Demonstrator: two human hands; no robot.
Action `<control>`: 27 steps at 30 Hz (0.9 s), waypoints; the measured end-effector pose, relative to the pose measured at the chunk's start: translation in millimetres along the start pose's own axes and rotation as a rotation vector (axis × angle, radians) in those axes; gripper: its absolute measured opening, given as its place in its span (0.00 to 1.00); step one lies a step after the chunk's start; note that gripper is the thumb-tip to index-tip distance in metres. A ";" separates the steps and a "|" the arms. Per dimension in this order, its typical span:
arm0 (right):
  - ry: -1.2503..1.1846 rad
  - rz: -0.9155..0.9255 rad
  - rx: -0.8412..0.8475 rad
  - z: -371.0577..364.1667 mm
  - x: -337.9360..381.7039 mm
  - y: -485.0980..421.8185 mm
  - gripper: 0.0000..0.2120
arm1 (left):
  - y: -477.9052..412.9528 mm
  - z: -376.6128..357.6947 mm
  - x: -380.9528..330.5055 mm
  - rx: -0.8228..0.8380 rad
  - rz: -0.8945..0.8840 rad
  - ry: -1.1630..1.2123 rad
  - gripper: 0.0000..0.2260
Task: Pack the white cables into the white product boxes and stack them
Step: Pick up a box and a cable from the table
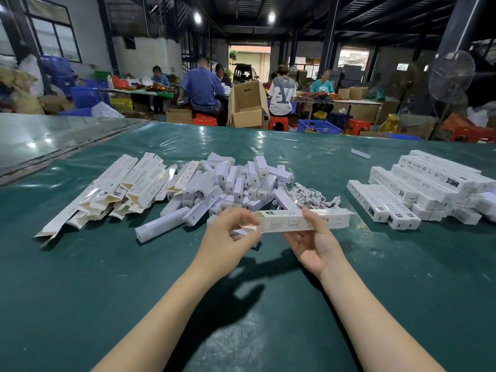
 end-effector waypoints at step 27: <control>0.089 -0.075 0.442 -23.4 -6.7 11.4 0.18 | -2.8 6.0 2.2 -0.237 0.073 0.634 0.14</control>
Point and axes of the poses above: each hand's wrist, its own y-axis away from the middle knuckle, its own z-axis out of the back of the hand, x = y × z, the point moved 5 cm from there along -y, towards the middle knuckle, and after that the axes turned 3 degrees about x, right-handed, at the moved point
